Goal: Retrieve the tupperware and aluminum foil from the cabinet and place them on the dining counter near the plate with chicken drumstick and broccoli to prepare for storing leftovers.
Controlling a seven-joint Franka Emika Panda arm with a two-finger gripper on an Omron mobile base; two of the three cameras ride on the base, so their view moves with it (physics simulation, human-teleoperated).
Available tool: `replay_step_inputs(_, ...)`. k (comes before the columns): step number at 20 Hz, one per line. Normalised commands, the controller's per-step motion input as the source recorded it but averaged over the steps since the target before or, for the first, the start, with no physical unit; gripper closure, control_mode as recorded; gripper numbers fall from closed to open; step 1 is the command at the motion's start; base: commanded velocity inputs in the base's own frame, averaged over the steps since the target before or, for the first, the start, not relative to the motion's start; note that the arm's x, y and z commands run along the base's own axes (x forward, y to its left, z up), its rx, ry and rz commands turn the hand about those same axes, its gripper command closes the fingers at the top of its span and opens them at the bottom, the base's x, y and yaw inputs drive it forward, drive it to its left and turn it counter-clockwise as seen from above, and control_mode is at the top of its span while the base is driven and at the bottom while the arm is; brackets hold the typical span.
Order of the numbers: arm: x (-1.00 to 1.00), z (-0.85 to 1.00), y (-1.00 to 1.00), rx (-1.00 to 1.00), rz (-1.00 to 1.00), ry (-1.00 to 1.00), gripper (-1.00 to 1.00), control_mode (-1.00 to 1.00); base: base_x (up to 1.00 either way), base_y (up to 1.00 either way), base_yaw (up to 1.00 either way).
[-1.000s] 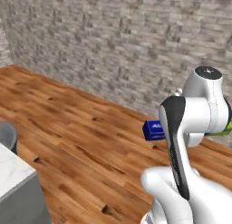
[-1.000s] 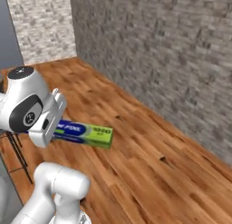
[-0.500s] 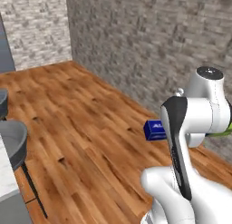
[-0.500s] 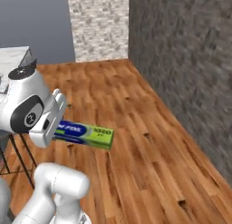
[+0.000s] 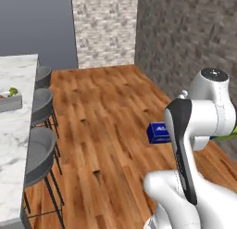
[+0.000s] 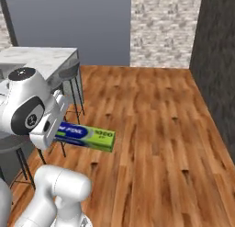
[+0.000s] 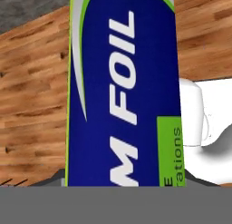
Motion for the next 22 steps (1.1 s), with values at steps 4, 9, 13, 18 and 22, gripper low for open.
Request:
replay_step_inputs(4, 0.00, 0.00, 0.00, 0.00, 0.00, 0.00, 1.00, 1.00, 1.00, -0.22, 0.57)
replay_step_inputs(9, 0.00, 0.00, 0.00, 0.00, 0.00, 0.00, 1.00, 1.00, 1.00, -0.27, 0.57)
replay_step_inputs(13, 0.00, 0.00, 0.00, 0.00, 0.00, 0.00, 1.00, 1.00, 1.00, -0.41, 0.58)
replay_step_inputs(18, 0.00, 0.00, 0.00, 0.00, 0.00, 0.00, 1.00, 1.00, 1.00, -0.49, 0.58)
replay_step_inputs(22, 0.00, 0.00, 0.00, 0.00, 0.00, 0.00, 1.00, 1.00, 1.00, -0.54, 0.57)
